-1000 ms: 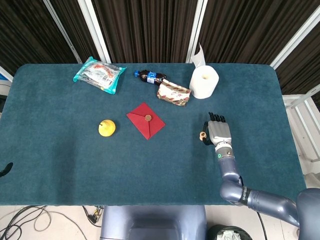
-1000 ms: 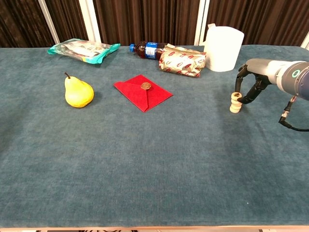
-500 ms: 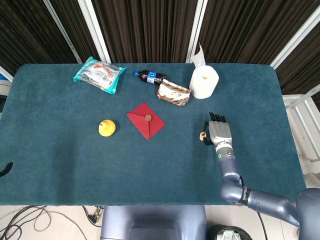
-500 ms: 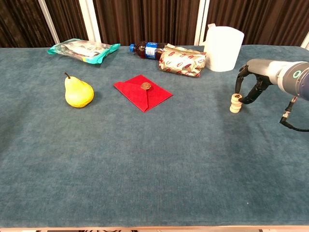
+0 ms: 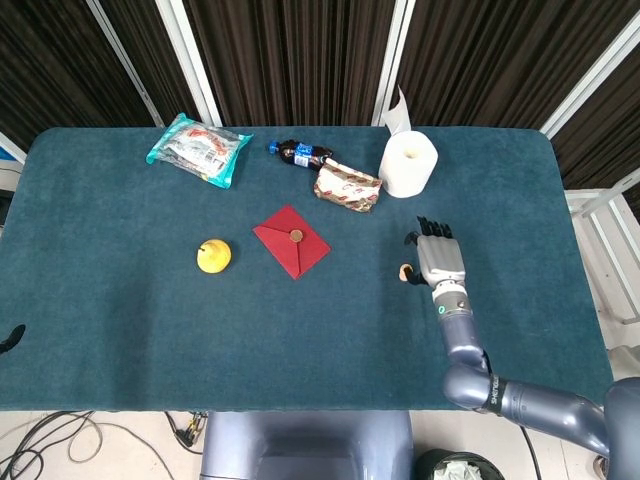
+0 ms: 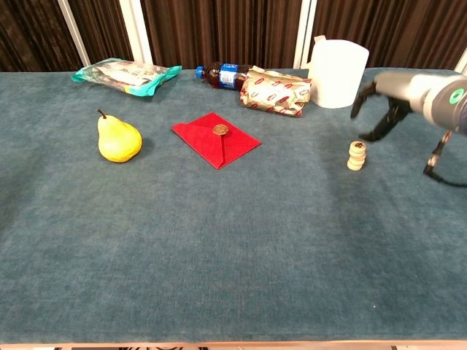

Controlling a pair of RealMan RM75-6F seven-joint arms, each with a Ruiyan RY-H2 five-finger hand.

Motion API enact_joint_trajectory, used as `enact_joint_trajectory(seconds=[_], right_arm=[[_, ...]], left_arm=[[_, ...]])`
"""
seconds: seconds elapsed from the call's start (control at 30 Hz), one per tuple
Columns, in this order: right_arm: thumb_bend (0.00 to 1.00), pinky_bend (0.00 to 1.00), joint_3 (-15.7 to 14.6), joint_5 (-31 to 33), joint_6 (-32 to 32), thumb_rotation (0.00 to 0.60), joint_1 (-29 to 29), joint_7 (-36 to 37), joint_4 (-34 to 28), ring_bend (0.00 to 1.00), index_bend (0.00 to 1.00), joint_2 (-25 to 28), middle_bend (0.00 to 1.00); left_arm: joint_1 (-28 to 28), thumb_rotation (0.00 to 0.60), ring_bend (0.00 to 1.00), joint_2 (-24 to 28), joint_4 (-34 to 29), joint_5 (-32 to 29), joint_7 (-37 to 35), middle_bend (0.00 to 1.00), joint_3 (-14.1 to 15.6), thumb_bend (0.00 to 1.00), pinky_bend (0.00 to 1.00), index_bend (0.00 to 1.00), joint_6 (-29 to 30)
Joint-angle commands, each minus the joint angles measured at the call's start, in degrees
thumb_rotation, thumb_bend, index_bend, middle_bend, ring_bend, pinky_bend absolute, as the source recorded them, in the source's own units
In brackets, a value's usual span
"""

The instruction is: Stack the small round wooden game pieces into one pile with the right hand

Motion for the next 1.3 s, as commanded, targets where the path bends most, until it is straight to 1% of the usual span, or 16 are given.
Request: enact_joint_trajectory(seconds=[0.03,0.13,0.23,0.27,0.3,0.43,0.53,0.63,0.73,0.83,1.0,1.3], right_arm=[[0.43,0.00,2.2,-3.5,3.0,0.600,-1.6,2.8,-6.5,0.00,0.29,4.5,0.00],[0.43,0.00,2.5,-6.0,5.3,0.600,-3.2,3.9,-11.3,0.00,0.27,7.8,0.00],[0.43,0.00,1.6,-9.1,7.4,0.600,-5.8,5.7,-16.3,0.00,0.23,11.2,0.00],[0.43,0.00,0.5,-11.7,8.8,0.600,-7.8,7.0,-18.7,0.00,0.22,13.0,0.00],[0.43,0.00,-0.2,-13.6,9.6,0.600,-9.0,8.1,-19.7,0.00,0.22,13.8,0.00],[0.43,0.00,-4.1,-23.2,14.7,0.600,-14.3,12.5,-21.5,0.00,0.21,15.5,0.00],[0.43,0.00,-8.8,-32.7,20.0,0.600,-19.8,16.8,-22.1,0.00,0.21,16.6,0.00],[0.43,0.00,-12.9,-39.8,24.4,0.600,-24.5,20.2,-21.9,0.00,0.20,17.2,0.00],[0.43,0.00,-16.0,-44.5,26.4,0.600,-27.8,22.4,-21.0,0.00,0.20,17.7,0.00],[0.43,0.00,-18.4,-48.3,27.2,0.600,-29.9,22.6,-19.8,0.00,0.20,18.1,0.00],[0.43,0.00,-19.6,-51.2,28.1,0.600,-31.8,23.4,-18.7,0.00,0.20,18.1,0.00],[0.43,0.00,-18.9,-53.2,27.8,0.600,-33.7,24.2,-17.4,0.00,0.20,18.6,0.00]], left_arm=[[0.0,0.600,0.00,0.0,0.0,0.1,0.0,0.00,0.0,0.16,0.00,0.11,0.0],[-0.1,0.600,0.00,0.0,-0.1,0.4,0.0,0.00,0.3,0.16,0.00,0.11,-0.2],[-0.1,0.600,0.00,0.0,-0.3,1.1,0.2,0.00,0.6,0.16,0.00,0.11,-0.2],[-0.1,0.600,0.00,0.0,-0.4,1.6,0.3,0.00,0.9,0.16,0.00,0.11,-0.3],[-0.1,0.600,0.00,0.0,-0.4,1.8,0.3,0.00,1.0,0.16,0.00,0.11,-0.3],[-0.1,0.600,0.00,0.1,-0.3,2.3,0.1,0.00,1.3,0.16,0.00,0.11,-0.3],[-0.2,0.600,0.00,0.4,-0.4,2.0,0.1,0.00,1.5,0.16,0.00,0.11,-1.1],[-0.5,0.600,0.00,0.6,-0.3,1.8,0.2,0.00,1.8,0.16,0.00,0.11,-2.1],[-0.7,0.600,0.00,0.6,0.0,2.1,0.1,0.00,2.0,0.16,0.00,0.11,-2.7],[-0.8,0.600,0.00,0.4,0.3,2.5,0.0,0.00,2.1,0.16,0.00,0.11,-2.6],[-0.8,0.600,0.00,0.2,0.8,2.5,-0.2,0.00,2.2,0.16,0.00,0.11,-2.6],[-1.1,0.600,0.00,0.3,1.2,2.2,-0.1,0.00,2.4,0.16,0.00,0.11,-3.5]])
